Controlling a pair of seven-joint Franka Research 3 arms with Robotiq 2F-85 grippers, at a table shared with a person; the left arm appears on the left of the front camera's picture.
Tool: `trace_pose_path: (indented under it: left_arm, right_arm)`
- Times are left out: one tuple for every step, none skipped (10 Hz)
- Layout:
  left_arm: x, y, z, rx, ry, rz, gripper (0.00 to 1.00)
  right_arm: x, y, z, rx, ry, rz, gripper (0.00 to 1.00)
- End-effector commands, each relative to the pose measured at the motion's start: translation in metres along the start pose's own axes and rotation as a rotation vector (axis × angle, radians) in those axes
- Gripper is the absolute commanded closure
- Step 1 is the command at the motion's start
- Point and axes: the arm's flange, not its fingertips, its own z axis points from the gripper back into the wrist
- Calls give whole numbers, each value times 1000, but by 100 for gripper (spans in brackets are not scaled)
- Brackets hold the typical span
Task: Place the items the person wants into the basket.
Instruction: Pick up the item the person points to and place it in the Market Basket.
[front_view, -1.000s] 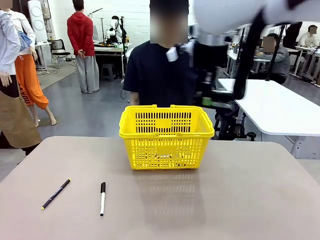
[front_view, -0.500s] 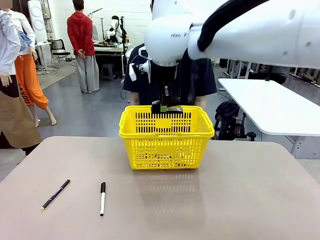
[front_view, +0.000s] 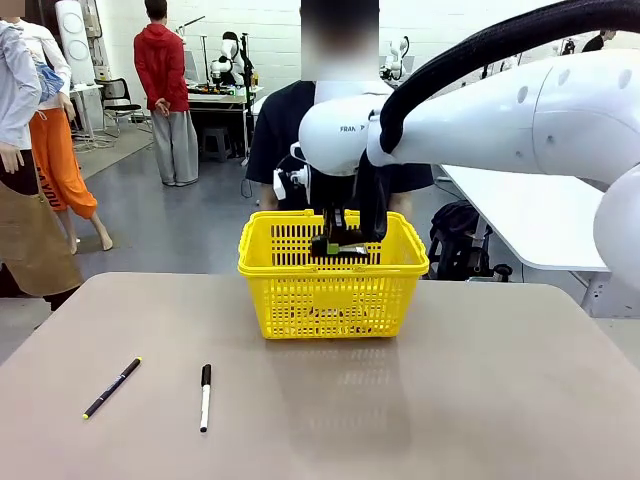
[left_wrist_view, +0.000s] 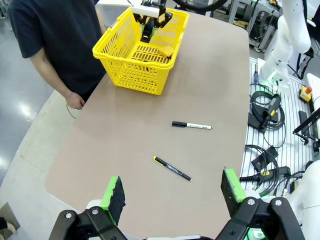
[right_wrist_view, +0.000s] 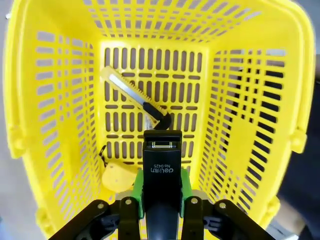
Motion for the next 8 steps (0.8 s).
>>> trace_pose_path:
  left_arm:
    - [-1, -1, 1, -1, -23, -19, 0]
    - [-1, -1, 1, -1, -23, -19, 0]
    - [-1, -1, 1, -1, -23, -19, 0]
    - [-1, -1, 1, -1, -23, -19, 0]
    - [-1, -1, 1, -1, -23, -19, 0]
    - [-1, -1, 1, -1, -23, -19, 0]
    - [-1, -1, 1, -1, -23, -19, 0]
    - [-1, -1, 1, -1, -23, -19, 0]
  right_arm:
    - [2, -15, -10, 50, -27, 19, 68]
    - [3, -15, -24, 86, -17, 19, 68]
    - [4, -14, -32, 111, -10, 20, 68]
    - [5, -13, -37, 120, -1, 20, 68]
    - [5, -13, -40, 126, 4, 20, 68]
    - [6, -12, -39, 134, 2, 20, 34]
    - [6, -12, -38, 128, 0, 21, 9]
    - [7, -11, -36, 124, -3, 22, 0]
